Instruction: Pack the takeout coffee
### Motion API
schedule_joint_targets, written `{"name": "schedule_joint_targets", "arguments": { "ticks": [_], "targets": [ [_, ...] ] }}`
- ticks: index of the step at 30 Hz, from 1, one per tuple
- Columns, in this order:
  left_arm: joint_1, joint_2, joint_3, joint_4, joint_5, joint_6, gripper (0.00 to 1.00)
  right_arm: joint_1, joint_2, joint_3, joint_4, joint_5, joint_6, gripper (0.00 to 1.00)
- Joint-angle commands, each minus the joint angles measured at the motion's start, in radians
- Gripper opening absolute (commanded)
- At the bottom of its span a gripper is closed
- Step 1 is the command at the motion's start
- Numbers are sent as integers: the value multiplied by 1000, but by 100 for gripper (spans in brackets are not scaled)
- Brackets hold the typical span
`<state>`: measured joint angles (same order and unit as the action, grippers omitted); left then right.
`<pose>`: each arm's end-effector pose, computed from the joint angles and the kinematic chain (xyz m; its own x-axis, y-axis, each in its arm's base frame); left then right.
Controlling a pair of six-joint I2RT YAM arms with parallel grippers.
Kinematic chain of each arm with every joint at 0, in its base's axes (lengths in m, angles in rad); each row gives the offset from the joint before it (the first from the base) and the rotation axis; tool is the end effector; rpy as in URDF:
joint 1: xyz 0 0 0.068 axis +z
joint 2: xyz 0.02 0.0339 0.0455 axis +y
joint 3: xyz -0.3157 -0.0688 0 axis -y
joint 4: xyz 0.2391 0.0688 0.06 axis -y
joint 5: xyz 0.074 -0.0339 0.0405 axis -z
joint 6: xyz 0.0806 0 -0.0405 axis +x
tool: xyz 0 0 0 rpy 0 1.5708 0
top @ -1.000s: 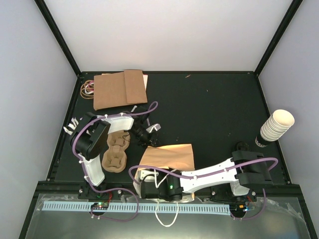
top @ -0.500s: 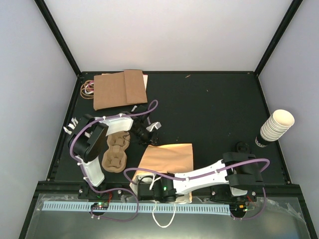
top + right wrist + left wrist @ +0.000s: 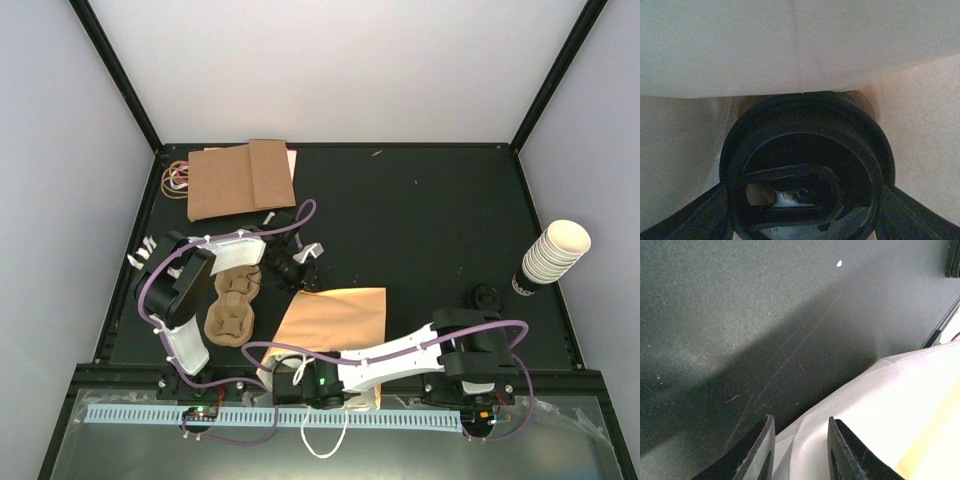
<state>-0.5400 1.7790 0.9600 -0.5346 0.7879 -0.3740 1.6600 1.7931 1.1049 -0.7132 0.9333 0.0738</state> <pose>0.2456 -0.2138 0.1609 -0.9600 0.2750 0.0523 0.1535 0.6735 -0.7231 0.0349 0.3374 0.1957 0.0430 -0.9731 -0.2265 -0.6097 0.1541 -0.7775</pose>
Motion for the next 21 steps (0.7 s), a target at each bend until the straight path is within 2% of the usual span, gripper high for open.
{"name": "schedule_joint_targets", "arguments": {
  "ticks": [1,15,21],
  "targets": [
    [-63,-42,-40,-160,143,-12,32,-87,92,-42,-125,-79,36,54],
    [-72,-45,-40,-152,154,-23,32,-109,147,39,-213,-76,69,54],
    [-74,-37,-33,-160,151,-16,31,-127,54,103,-199,-240,52,54]
  ]
}}
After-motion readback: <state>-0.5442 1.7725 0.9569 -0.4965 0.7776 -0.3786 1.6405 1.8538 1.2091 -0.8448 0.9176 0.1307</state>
